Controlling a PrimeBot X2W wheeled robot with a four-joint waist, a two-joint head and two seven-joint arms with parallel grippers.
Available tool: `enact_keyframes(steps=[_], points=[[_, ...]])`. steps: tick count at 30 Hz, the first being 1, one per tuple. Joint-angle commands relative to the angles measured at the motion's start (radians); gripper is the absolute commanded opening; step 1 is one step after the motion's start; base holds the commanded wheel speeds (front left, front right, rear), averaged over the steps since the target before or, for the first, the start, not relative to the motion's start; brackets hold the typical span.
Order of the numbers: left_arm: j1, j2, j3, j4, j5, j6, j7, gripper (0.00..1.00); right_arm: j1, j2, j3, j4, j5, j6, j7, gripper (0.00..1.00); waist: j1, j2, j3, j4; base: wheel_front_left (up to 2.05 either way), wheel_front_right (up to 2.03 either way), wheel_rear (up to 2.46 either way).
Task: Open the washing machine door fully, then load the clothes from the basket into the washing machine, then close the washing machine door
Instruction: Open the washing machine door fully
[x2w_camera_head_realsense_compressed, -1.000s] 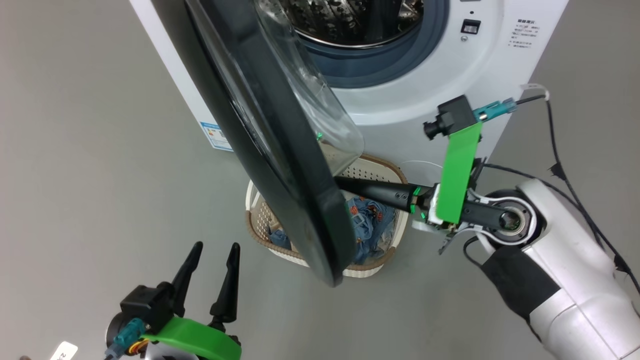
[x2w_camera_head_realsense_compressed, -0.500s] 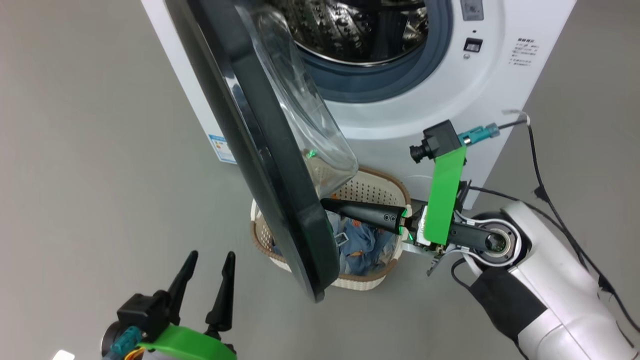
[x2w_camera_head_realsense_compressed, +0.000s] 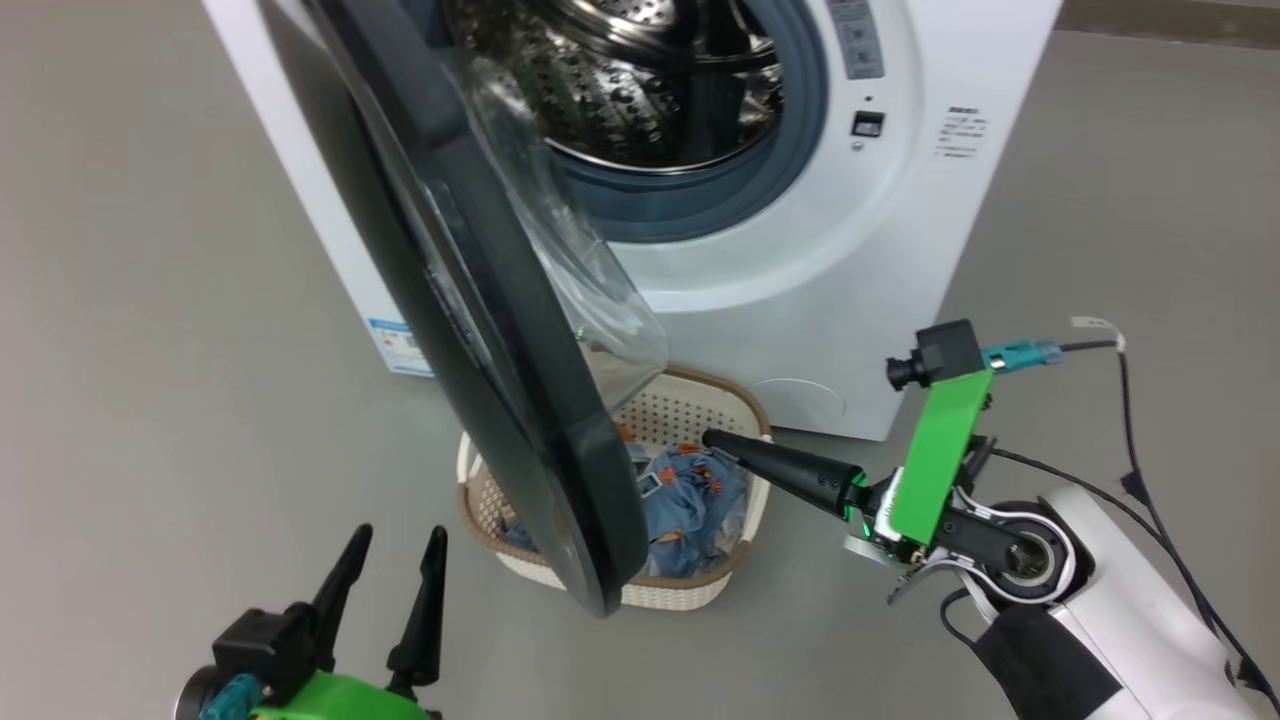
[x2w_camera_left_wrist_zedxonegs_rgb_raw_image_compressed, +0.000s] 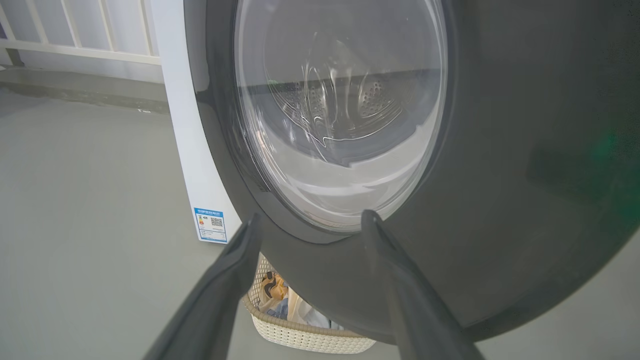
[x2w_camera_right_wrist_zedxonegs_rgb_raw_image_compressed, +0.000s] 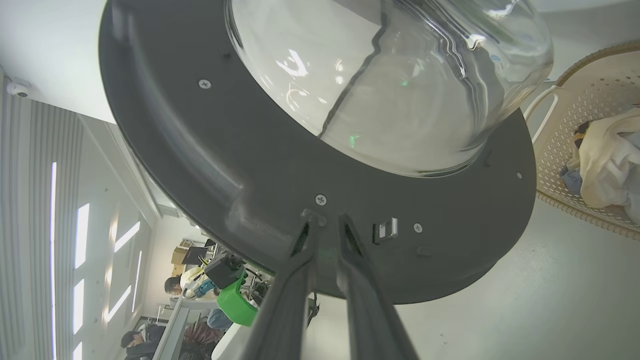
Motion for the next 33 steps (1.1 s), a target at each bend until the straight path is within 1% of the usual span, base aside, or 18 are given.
enact_keyframes(steps=[1,6,13,22,28,33], points=[[-0.004,0.025,0.039,-0.029,0.003,-0.002,-0.006,1.00,0.018,-0.002,-0.004,-0.039,-0.010,0.002,-0.023,1.00,0.0001,0.0000,-0.014,-0.027,0.00,0.00,0.00],[0.008,0.034,0.048,-0.034,0.001,-0.002,-0.006,1.00,0.049,-0.023,-0.020,-0.057,-0.028,0.002,-0.065,1.00,0.0001,0.0000,-0.024,-0.051,0.00,0.00,0.00],[0.026,0.042,0.084,-0.044,-0.009,-0.002,-0.006,1.00,0.108,-0.064,-0.039,-0.073,-0.062,0.002,-0.160,1.00,0.0001,0.0000,-0.035,-0.097,0.00,0.00,0.00],[0.053,0.046,0.124,-0.059,-0.010,-0.002,-0.006,1.00,0.175,-0.130,-0.056,-0.051,-0.100,0.002,-0.288,1.00,0.0001,0.0000,-0.039,-0.157,0.00,0.00,0.00],[0.065,0.044,0.145,-0.065,-0.009,-0.002,-0.006,1.00,0.214,-0.178,-0.056,-0.015,-0.156,0.002,-0.427,1.00,0.0001,0.0000,-0.040,-0.181,0.00,0.00,0.00],[0.071,0.036,0.158,-0.068,-0.004,-0.002,-0.006,1.00,0.234,-0.221,-0.030,0.031,-0.217,0.002,-0.553,1.00,0.0001,0.0000,-0.039,-0.195,0.00,0.00,0.00]])
